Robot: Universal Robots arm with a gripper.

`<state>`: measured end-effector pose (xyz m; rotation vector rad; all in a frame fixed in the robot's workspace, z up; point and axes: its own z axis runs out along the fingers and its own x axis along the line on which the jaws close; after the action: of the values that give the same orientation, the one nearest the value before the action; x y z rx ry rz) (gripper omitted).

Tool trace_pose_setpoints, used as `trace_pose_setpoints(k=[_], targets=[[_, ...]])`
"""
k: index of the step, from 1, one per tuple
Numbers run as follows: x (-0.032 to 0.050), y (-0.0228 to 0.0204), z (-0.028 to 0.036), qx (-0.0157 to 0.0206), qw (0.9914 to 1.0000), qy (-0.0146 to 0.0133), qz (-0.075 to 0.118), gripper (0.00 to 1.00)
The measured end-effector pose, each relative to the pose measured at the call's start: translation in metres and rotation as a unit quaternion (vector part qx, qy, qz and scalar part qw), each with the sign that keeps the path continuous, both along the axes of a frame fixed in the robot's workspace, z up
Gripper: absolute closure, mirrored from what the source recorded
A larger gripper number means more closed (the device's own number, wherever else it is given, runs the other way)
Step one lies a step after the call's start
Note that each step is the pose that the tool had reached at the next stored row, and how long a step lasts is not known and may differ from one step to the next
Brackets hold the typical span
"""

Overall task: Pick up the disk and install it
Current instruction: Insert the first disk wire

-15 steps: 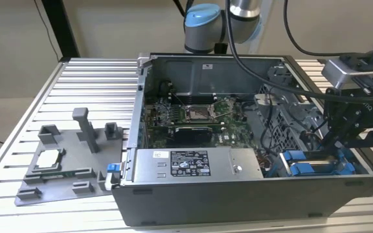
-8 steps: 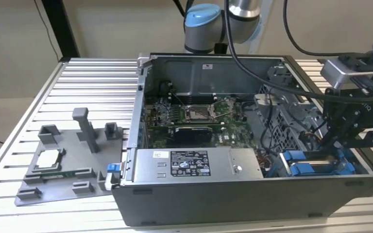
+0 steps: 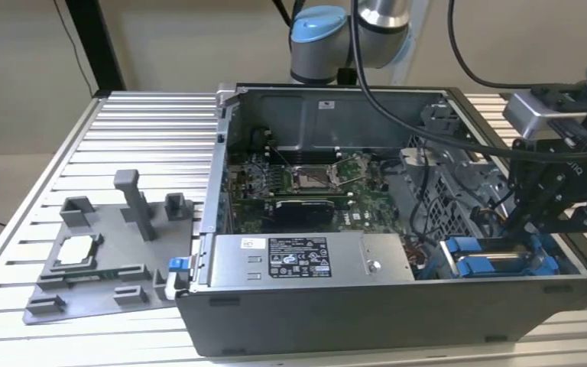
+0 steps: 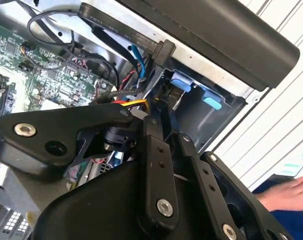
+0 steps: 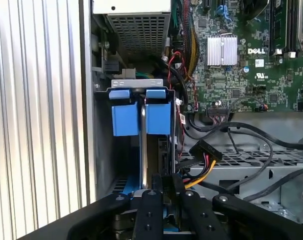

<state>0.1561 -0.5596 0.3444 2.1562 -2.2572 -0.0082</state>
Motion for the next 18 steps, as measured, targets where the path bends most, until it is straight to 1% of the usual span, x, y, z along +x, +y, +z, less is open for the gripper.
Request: trace_pose_setpoints(k=[5,13,18], targets=[[0.0006,0.0001,-0.0002,0.0002,1.00000,-0.0001,0.001,1.00],[0.0010,0.0004,-0.0010,0.0006,0.99998,-0.0013,0.006,1.00],[0.0009,0.0004,-0.0026,0.0007,0.99998,-0.0016,0.006,1.00]])
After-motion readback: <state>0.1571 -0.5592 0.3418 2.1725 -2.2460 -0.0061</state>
